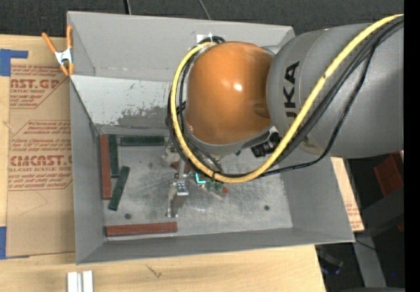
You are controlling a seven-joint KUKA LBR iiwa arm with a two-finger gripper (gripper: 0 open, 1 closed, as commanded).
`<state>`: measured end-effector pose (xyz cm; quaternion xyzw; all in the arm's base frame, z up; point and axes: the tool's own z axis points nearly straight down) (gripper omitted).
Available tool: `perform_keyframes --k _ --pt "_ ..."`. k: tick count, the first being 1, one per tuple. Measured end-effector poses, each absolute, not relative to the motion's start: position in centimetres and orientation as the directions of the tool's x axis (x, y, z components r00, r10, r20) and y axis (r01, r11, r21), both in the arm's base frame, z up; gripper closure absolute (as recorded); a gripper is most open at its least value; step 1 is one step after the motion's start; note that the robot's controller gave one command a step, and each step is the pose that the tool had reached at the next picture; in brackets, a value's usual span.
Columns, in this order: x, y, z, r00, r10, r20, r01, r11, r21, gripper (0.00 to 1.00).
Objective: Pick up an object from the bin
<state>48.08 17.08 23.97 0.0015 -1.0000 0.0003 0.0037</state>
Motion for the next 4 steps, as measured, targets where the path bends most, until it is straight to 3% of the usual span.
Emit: perform_keyframes --k 1,2,3,4 --pt "48.3 17.0 24.4 -1.0 -0.001 0.0 -0.001 1.0 0.001 0.0" --pt "48.8 14.9 19.3 -0.999 -0.043 -0.007 -0.043 0.999 0.002 0.0" --pt "48.9 12.6 11.7 -0.993 -0.12 -0.005 -0.12 0.993 0.0 0.0" --pt "48.5 11.7 7.6 -0.966 -0.258 -0.009 -0.258 0.966 -0.001 1.0"
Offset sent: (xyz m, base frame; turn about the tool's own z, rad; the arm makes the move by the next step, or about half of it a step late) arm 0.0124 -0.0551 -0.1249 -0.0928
